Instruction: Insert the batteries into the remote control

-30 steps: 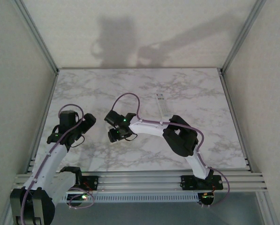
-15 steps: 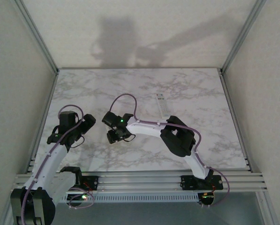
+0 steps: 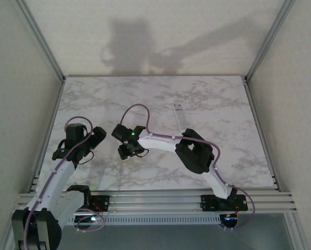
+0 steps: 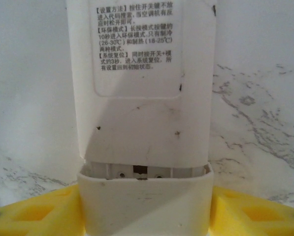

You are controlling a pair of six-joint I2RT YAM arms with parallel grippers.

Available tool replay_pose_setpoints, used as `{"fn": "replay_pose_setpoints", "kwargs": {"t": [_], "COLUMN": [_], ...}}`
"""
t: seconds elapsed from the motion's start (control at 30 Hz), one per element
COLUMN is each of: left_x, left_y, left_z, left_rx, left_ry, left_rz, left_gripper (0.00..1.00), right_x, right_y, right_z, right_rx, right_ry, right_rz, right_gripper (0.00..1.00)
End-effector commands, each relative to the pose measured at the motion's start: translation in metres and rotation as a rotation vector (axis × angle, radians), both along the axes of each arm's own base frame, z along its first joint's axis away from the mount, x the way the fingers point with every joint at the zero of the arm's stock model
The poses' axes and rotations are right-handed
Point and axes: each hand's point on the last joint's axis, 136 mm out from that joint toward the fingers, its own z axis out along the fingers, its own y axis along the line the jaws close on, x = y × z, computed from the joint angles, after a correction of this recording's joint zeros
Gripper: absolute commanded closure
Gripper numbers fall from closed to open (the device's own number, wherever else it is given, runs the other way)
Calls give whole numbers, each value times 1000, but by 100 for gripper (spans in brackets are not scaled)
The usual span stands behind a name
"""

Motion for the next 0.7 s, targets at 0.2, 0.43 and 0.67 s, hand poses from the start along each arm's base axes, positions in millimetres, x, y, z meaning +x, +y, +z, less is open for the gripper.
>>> {"fn": "replay_pose_setpoints", "kwargs": {"t": [0.2, 0.43, 0.67], "left_x": [-1, -2, -1], "left_y": [1, 2, 2], "left_z": [-1, -1, -1], "left_rx": [2, 1, -1], "left_ry": [-11, -12, -13], "left_rz": [-9, -9, -11], "left_gripper": [6, 6, 6], "right_x": [-8, -1, -3], "right_y": [-5, -4, -10], "right_z": [-12, 20, 47], "right_rx": [-56, -22, 58], "right_ry": [0, -59, -83], "right_rz": [12, 27, 1], "right_gripper": [30, 18, 13]}}
